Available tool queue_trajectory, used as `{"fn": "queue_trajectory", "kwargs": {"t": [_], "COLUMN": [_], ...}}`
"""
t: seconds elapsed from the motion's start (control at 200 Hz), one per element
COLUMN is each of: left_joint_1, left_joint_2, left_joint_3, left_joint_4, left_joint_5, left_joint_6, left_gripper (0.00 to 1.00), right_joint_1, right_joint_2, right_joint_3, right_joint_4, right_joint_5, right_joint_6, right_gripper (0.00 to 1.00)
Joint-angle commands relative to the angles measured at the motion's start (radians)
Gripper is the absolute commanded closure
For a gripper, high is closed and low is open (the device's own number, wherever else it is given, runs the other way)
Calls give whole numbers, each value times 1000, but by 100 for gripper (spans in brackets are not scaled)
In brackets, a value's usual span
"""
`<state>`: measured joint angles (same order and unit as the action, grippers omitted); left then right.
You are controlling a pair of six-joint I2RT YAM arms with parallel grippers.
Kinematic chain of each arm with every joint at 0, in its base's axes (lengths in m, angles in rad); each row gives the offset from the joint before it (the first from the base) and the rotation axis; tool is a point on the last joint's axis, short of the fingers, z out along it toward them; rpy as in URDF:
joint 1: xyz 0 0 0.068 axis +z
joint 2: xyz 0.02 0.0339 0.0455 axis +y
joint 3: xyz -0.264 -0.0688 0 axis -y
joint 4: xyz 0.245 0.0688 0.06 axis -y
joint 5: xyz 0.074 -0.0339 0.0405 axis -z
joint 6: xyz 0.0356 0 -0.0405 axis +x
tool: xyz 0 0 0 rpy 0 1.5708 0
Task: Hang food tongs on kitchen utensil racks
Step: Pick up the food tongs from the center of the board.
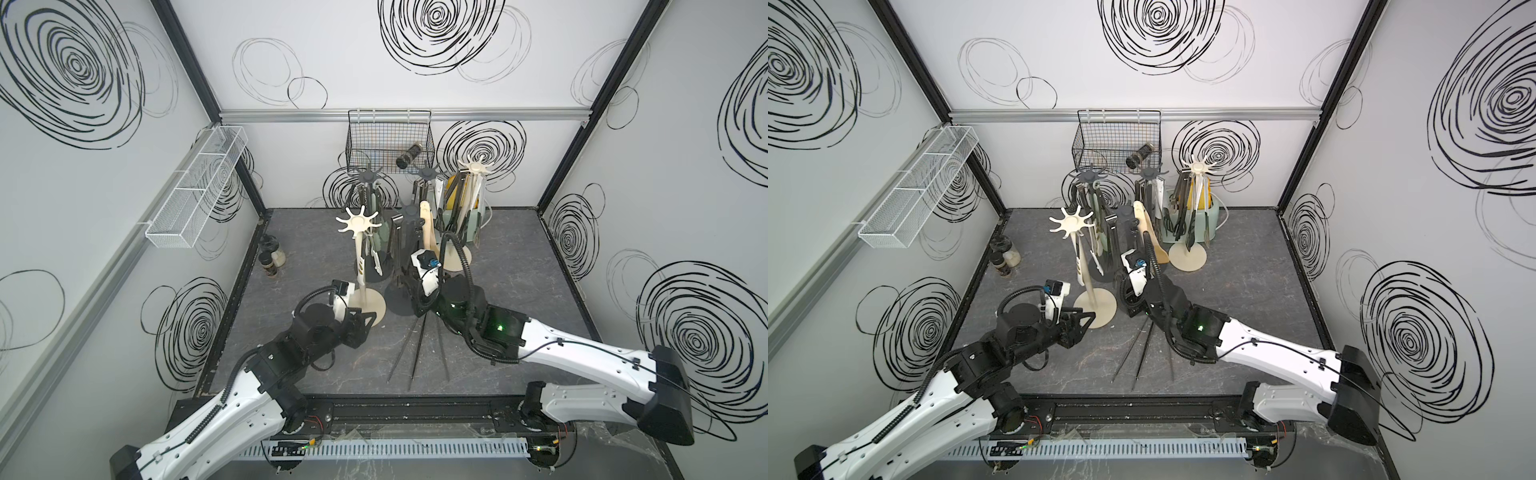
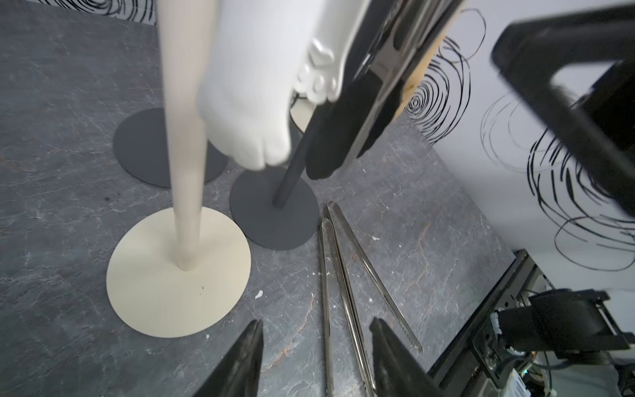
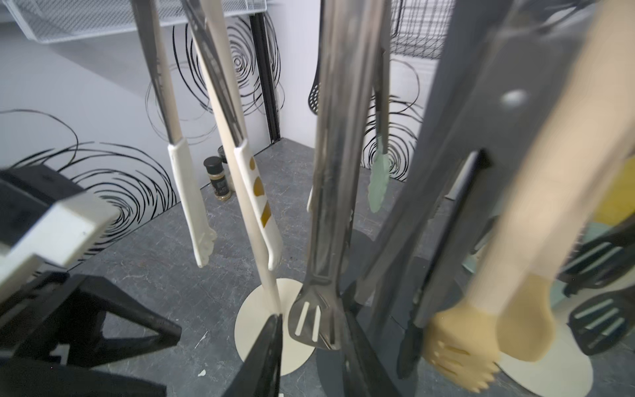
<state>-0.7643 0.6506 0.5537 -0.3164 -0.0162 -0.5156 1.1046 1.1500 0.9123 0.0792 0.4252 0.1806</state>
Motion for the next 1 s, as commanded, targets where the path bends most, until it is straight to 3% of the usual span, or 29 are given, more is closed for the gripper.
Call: {"fn": "queue_trajectory", "kwargs": {"t": [0.0,0.245,0.44,0.68,0.996], "left_joint_1": [-100,-378,-499,-514,-433], "left_joint_2": [38,152,367,604,789], "left_joint_3": [31,31,74,162,247], "left_joint_4": [-84,-116,-69,-50,-75], "left_joint_5": [-111,-252,-257,-252,-180], "left_joint_6": [-75,-251,-294,-242,-130], "left_gripper": [47,47,48,51,51], "right_joint_1": [-8,-50,-98,-151,-212], "right_joint_2": [-88,-264,-358,-431,-498], "right_joint_3": [-27,-76,-86,-95,-102], "right_joint_4": [-74,-180,-271,-343,-405], "right_joint_5": [72,88,66,16,-19], "right_joint_6": [22,62,96,111,105], "right_gripper": [67,67,67,67,67]}}
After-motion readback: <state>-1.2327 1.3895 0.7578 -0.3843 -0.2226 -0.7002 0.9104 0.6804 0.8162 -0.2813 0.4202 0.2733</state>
